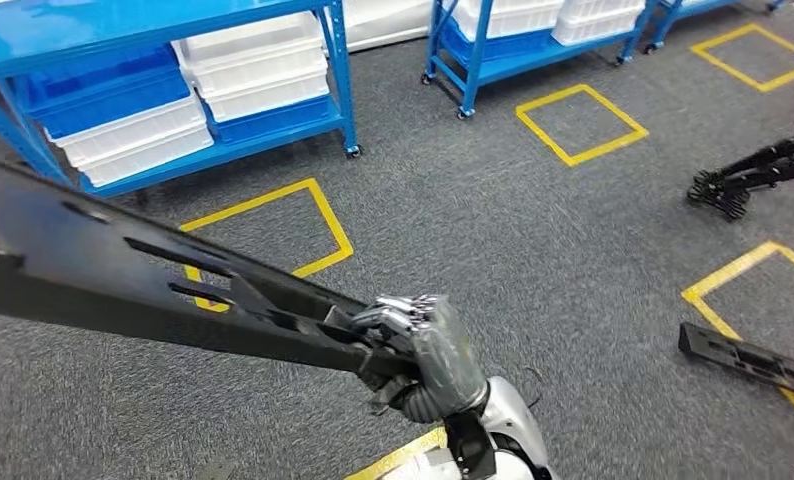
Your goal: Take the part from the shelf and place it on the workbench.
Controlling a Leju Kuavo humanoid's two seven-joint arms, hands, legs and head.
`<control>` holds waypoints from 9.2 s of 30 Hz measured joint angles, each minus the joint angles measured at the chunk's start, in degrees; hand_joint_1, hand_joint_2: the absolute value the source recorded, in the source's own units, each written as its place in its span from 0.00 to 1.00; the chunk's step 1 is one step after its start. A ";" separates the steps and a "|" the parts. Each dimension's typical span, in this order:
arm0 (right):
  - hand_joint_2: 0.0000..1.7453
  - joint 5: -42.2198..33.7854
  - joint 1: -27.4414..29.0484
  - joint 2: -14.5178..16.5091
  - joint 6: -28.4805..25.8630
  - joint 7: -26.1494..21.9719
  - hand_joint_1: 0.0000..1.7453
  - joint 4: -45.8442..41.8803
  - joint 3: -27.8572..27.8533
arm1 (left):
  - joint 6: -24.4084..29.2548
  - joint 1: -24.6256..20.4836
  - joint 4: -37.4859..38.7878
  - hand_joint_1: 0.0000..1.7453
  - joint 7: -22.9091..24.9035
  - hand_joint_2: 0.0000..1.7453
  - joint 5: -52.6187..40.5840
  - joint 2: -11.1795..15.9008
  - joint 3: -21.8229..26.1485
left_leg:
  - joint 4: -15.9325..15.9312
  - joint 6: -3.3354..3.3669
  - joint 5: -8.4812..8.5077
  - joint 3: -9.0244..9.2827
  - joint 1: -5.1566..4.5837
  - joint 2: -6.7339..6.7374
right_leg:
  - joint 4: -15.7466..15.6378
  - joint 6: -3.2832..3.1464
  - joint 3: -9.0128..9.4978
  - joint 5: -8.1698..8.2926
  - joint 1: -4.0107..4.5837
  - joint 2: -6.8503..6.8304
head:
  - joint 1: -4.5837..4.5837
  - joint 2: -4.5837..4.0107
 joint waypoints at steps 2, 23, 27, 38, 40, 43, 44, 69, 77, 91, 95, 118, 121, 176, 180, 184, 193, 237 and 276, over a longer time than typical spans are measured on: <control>1.00 1.01 3.06 -0.45 -0.74 -1.16 1.00 -1.18 -1.14 | 0.22 0.40 0.01 0.00 0.19 1.00 -0.59 0.01 -0.46 | 0.18 0.01 -0.15 -0.11 -0.06 1.51 | 6.06 0.35 -2.82 -2.38 -0.42 -1.21 | 0.00 0.00; 1.00 4.66 11.65 -0.65 -1.16 -0.62 1.00 -10.00 -6.47 | 0.36 0.67 0.11 0.00 0.35 1.00 -3.26 0.22 -3.25 | 3.26 -0.84 -2.04 -0.56 -0.54 -4.44 | -8.00 -2.29 4.47 4.52 0.12 3.87 | -0.01 -0.01; 1.00 6.19 12.32 -0.65 -1.42 -0.48 1.00 -11.04 -6.99 | 0.25 0.21 0.41 0.00 0.05 1.00 -2.65 0.28 -3.34 | 0.99 -0.21 -1.42 0.32 -0.67 -3.66 | -8.03 -0.86 3.59 5.11 -0.34 5.31 | -0.02 -0.01; 1.00 7.80 13.75 -0.69 -1.63 0.77 1.00 -13.04 -8.24 | -0.38 -0.02 1.96 0.00 0.04 1.00 -1.10 0.35 -3.25 | 0.93 -1.14 -2.18 1.00 -0.52 4.80 | -6.81 0.82 4.60 3.43 -1.14 -4.91 | -0.01 -0.01; 1.00 7.85 13.90 -0.70 -1.64 0.79 1.00 -13.32 -8.31 | -0.37 -0.06 2.02 0.00 0.02 1.00 -1.08 0.40 -3.21 | 1.17 -1.82 -2.52 1.18 -0.66 5.63 | -7.74 -0.02 5.00 3.40 -0.65 -5.05 | -0.01 -0.01; 1.00 8.07 14.21 -0.70 -1.73 0.81 1.00 -13.87 -8.54 | -0.37 -0.24 2.16 0.00 -0.14 1.00 -1.02 0.40 -3.19 | 2.22 -2.67 -3.84 1.15 -0.23 4.60 | -8.13 -1.25 4.95 3.62 -0.81 -3.36 | -0.02 -0.01; 1.00 8.13 14.25 -0.68 -1.77 0.82 1.00 -14.02 -8.59 | -0.36 -0.23 2.21 0.00 -0.21 1.00 -0.92 0.41 -3.16 | 4.31 -2.82 -5.30 0.30 -0.08 3.24 | -8.28 -1.64 5.00 3.72 -0.94 -2.84 | -0.02 -0.01; 1.00 8.21 17.39 -0.49 -2.29 1.71 1.00 -15.93 -15.80 | -0.34 1.94 2.38 0.00 -0.12 1.00 -0.34 0.58 -1.20 | 1.16 -0.86 -2.23 0.84 -0.66 5.20 | -7.13 0.55 5.46 2.82 -0.71 -5.71 | 0.00 0.00; 1.00 8.01 18.55 0.60 -3.06 1.10 1.00 -17.75 -17.03 | -0.20 1.75 2.38 0.00 -0.31 1.00 -0.60 0.43 -0.73 | 13.03 -2.57 -9.63 -3.85 -0.19 0.80 | -8.94 -1.96 5.92 3.49 -0.66 -1.71 | -0.01 -0.01; 1.00 9.44 18.95 2.21 -1.91 0.29 1.00 -18.74 -17.24 | 2.54 0.13 2.15 0.00 0.56 1.00 -2.34 -1.88 -0.41 | 1.51 0.15 -1.26 -0.40 -0.02 -0.92 | -2.27 0.53 2.06 0.10 -0.65 0.99 | 0.00 -0.01; 1.00 9.52 18.94 2.22 -1.91 0.38 1.00 -18.79 -17.24 | 2.56 0.18 2.14 0.00 0.76 1.00 -2.36 -2.45 -0.42 | 1.56 0.41 -1.46 -0.44 -0.36 2.40 | 7.17 0.85 -2.18 -3.19 -0.78 -1.48 | 0.01 0.00; 1.00 8.80 18.55 2.52 -2.29 0.42 1.00 -18.86 -18.08 | 0.65 1.44 2.07 0.00 -2.34 1.00 -1.34 1.39 1.73 | 2.88 -1.12 -1.70 -1.05 -0.10 -3.25 | -8.35 -0.30 5.67 3.52 -0.42 5.30 | -0.01 -0.01; 1.00 8.82 18.56 2.52 -2.31 0.42 1.00 -18.87 -18.11 | 0.66 1.28 2.06 0.00 -2.36 1.00 -1.35 1.38 1.87 | 2.10 0.16 -1.02 -0.94 -0.02 -1.27 | -5.54 0.51 4.30 1.56 -0.31 2.03 | 0.01 -0.01; 1.00 11.21 17.75 3.02 -2.36 1.71 1.00 -19.22 -20.77 | -0.78 1.91 -1.03 0.00 -0.09 1.00 -2.69 0.07 2.88 | 7.70 -2.42 -2.26 -3.59 0.12 -1.81 | -8.64 -1.53 6.77 3.23 -0.42 3.16 | 0.02 -0.01; 1.00 11.32 16.34 3.00 -2.38 2.48 1.00 -19.02 -21.19 | -0.84 1.67 -1.03 0.00 -0.30 1.00 -2.69 0.17 3.55 | 3.53 -1.44 -1.27 -1.81 0.12 -3.13 | -8.08 -0.19 5.76 3.31 -0.54 5.58 | 0.03 0.00; 1.00 11.30 15.97 2.98 -2.39 2.81 1.00 -19.02 -22.34 | -0.87 1.47 -1.03 0.00 -0.42 1.00 -2.84 0.11 3.68 | 2.70 -0.01 -0.64 -1.56 0.27 -0.67 | -2.99 0.94 3.36 0.21 -0.43 0.79 | 0.04 -0.01; 1.00 11.53 17.06 3.11 -2.41 2.86 1.00 -18.92 -23.62 | -0.87 1.75 -1.07 0.00 -0.40 1.00 -2.88 -0.06 3.93 | 2.67 -0.37 -1.62 -0.62 -0.35 5.24 | -7.76 -0.61 5.87 3.31 0.55 -6.18 | 0.04 -0.01; 1.00 18.75 12.00 3.33 1.71 9.64 1.00 -13.05 -35.89 | -2.19 1.80 -1.54 0.00 -1.50 1.00 -4.27 0.18 5.80 | 11.08 -2.37 -2.87 -6.18 0.09 -0.35 | -8.90 -2.02 6.91 3.12 -0.26 -1.62 | 0.05 -0.01; 1.00 40.15 -9.20 -24.53 4.76 7.59 1.00 17.12 -32.10 | -4.46 1.11 -0.25 0.00 -7.92 1.00 -4.33 1.98 6.43 | 2.14 0.39 1.51 -3.67 -0.84 -0.30 | -9.06 -0.22 6.61 3.36 0.34 -1.78 | 0.03 -0.01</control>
